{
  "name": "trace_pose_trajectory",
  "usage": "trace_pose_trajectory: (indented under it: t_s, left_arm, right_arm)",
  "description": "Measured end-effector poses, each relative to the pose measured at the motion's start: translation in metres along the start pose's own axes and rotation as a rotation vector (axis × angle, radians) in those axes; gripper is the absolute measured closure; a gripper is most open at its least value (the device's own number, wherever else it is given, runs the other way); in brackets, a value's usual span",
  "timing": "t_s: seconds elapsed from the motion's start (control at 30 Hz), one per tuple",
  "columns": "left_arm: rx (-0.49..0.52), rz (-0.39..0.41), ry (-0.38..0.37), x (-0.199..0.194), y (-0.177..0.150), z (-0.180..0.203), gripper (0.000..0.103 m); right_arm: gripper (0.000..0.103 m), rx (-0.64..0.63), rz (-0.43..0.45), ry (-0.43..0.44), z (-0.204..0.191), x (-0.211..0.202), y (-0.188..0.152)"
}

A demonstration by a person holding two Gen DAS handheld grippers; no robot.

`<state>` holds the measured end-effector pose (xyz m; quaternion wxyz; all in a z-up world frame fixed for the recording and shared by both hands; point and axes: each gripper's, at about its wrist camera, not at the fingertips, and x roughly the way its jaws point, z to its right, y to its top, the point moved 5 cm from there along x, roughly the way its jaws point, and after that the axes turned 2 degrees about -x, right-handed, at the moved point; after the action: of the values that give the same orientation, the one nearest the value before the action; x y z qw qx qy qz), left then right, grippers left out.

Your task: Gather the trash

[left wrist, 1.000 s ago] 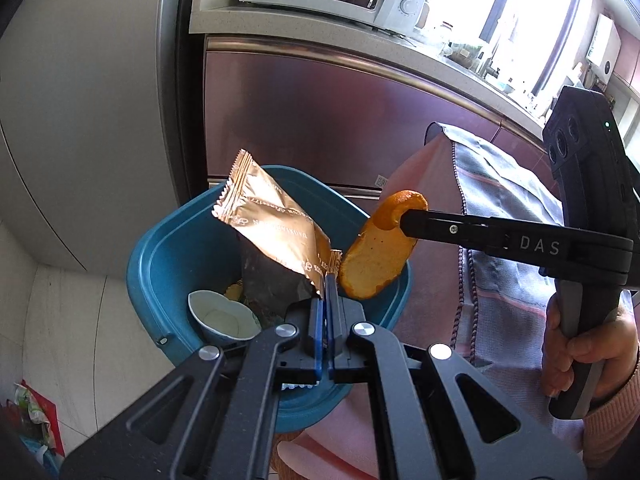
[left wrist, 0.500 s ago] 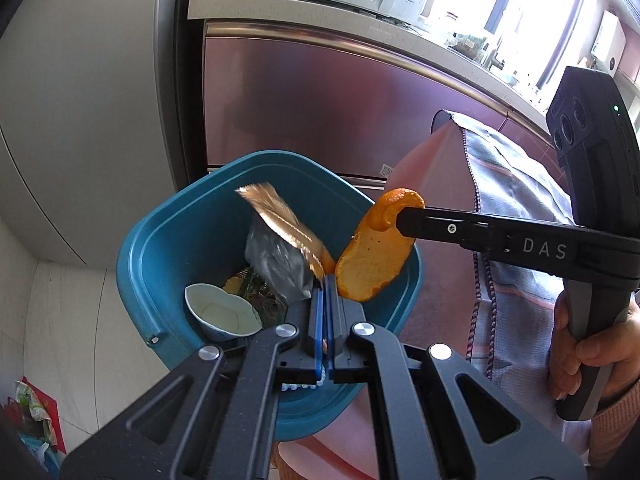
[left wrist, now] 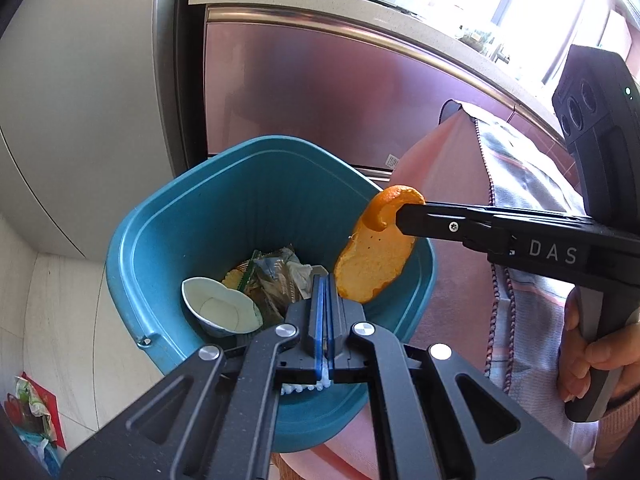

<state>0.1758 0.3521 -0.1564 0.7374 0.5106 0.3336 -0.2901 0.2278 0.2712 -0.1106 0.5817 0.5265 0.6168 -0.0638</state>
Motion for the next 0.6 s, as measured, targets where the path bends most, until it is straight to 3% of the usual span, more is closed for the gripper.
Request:
trace_pose_trajectory:
  t_s: [0.5, 0.6]
  left_arm:
    - [-0.023, -0.031, 0.004, 0.016, -0.003, -0.003, 0.101]
    - [-0.02, -0.023, 0.002, 0.014, -0.005, -0.002, 0.093]
  right_arm:
    - [0.093, -0.03, -0.034, -0.017, -0.001, 0.005, -0.004]
    - [0.092, -0.028, -0.025, -0.013, -0.001, 0.004, -0.004]
